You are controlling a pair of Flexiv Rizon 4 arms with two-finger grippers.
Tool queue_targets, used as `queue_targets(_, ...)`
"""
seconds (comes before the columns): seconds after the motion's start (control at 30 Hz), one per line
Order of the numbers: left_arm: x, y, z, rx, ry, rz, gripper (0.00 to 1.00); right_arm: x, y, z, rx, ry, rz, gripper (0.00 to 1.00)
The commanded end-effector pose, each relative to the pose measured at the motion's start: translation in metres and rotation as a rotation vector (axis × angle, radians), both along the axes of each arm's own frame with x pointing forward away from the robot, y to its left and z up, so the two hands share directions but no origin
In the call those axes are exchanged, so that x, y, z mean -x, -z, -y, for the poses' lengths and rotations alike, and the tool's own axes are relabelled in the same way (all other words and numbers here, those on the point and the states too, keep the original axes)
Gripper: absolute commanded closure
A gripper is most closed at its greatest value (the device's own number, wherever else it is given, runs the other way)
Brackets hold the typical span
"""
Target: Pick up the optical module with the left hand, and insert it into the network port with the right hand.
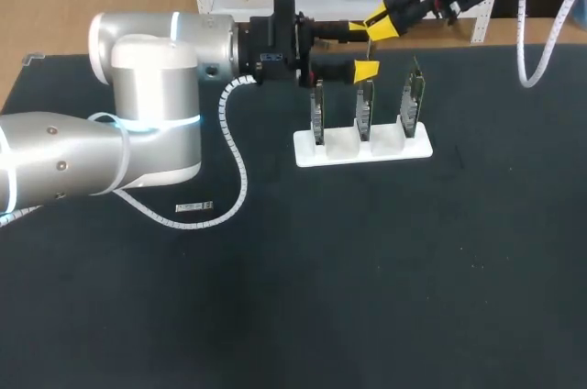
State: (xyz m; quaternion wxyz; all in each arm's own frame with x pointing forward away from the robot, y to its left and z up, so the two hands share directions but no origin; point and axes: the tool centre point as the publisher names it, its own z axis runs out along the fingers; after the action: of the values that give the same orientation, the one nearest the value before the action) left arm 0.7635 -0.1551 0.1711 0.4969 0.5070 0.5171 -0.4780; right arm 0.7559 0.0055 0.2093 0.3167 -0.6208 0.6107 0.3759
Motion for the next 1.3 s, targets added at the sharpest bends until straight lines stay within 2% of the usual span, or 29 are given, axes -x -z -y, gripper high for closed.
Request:
queue_targets(0.03,0.0,0.0,0.0,0.006,0.003,0.013,0.0,0.003,0.0,0.001,0.0,0.006,0.005,1.0)
queue_targets(0.17,0.001,-0.006,-0.003,-0.021,-0.007,0.027,0.0,0.003,0.0,0.001,0.0,0.006,0.007,1.0)
queue_targets(0.33,0.004,-0.012,-0.01,-0.093,-0.019,0.033,0.0,0.004,0.001,0.001,0.001,0.006,0.006,1.0)
queue_targets(0.63,0.015,-0.024,-0.036,-0.184,-0.062,0.054,0.0,0.002,0.001,0.005,0.009,0.005,0.004,1.0)
queue_targets(0.7,0.017,-0.023,-0.04,-0.24,-0.066,0.048,0.0,0.002,0.002,0.005,0.012,0.004,0.003,1.0)
queue_targets(0.9,0.022,-0.02,-0.047,-0.289,-0.063,0.023,0.0,0.002,0.003,0.005,0.019,-0.004,0.001,1.0)
queue_targets(1.2,0.018,-0.012,-0.048,-0.282,-0.033,-0.016,0.0,0.005,0.003,0.001,0.016,-0.029,-0.005,1.0)
queue_targets(1.3,0.015,-0.011,-0.048,-0.325,-0.025,-0.024,0.0,0.006,0.003,0.0,0.017,-0.031,-0.006,1.0)
